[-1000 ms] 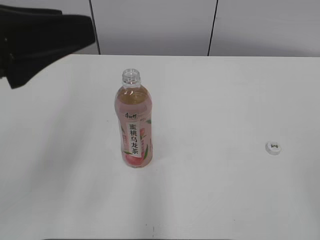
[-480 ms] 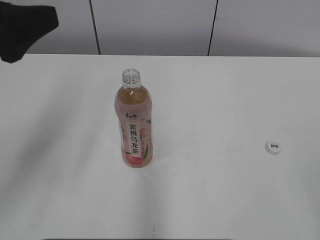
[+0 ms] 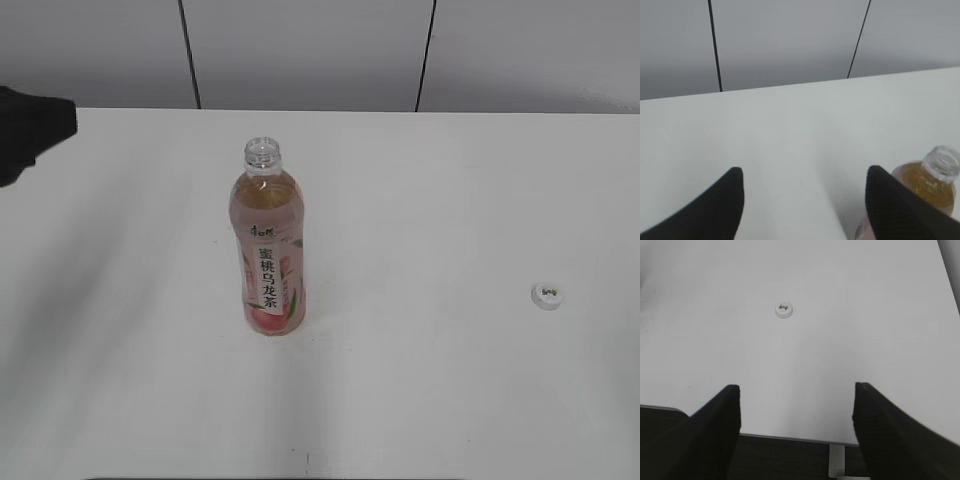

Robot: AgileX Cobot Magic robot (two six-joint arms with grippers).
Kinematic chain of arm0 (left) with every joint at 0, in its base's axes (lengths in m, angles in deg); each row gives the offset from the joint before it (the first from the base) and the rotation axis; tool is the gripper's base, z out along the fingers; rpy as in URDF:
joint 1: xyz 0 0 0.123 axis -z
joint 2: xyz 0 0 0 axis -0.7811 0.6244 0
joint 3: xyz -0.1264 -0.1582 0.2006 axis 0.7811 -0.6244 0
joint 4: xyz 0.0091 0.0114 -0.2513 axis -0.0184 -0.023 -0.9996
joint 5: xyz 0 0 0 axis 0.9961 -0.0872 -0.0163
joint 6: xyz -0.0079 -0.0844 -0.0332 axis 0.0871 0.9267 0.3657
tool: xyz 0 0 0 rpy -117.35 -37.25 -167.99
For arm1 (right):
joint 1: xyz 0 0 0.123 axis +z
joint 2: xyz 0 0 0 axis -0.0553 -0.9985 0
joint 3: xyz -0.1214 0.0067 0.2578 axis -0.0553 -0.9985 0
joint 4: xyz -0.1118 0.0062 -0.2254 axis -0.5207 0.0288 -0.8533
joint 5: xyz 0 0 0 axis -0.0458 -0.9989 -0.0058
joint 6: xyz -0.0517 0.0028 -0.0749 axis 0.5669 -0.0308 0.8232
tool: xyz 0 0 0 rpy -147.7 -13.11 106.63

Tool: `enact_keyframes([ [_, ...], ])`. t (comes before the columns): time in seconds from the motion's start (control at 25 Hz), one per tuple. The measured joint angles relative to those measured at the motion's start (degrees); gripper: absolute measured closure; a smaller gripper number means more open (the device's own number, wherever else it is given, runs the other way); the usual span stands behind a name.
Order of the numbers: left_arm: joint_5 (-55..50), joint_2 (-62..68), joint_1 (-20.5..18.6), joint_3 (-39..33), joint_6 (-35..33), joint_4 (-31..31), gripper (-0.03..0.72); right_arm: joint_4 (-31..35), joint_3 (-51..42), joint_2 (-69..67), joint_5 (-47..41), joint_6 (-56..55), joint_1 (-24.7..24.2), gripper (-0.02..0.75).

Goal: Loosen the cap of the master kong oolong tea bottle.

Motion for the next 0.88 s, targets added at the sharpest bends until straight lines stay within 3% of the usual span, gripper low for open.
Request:
enact_keyframes([
  [0.28, -13.71, -4.33, 10.15, 0.00, -3.76, -4.01, 0.222, 0.00, 0.00, 0.00, 0.00, 0.00, 0.00, 0.206],
  [0.48, -20.31, -11.70, 15.79, -0.02, -10.11, -12.37, 0.236, 0.00, 0.00, 0.00, 0.00, 0.00, 0.00, 0.206],
  [0.72, -31.41, -18.13, 17.68, -0.02, -23.63, -27.06, 0.241, 0.00, 0.00, 0.00, 0.00, 0.00, 0.00, 0.206],
  [0.88, -37.76, -23.60, 17.68, -0.02, -28.26, -32.12, 0.241, 0.00, 0.00, 0.00, 0.00, 0.00, 0.00, 0.206],
])
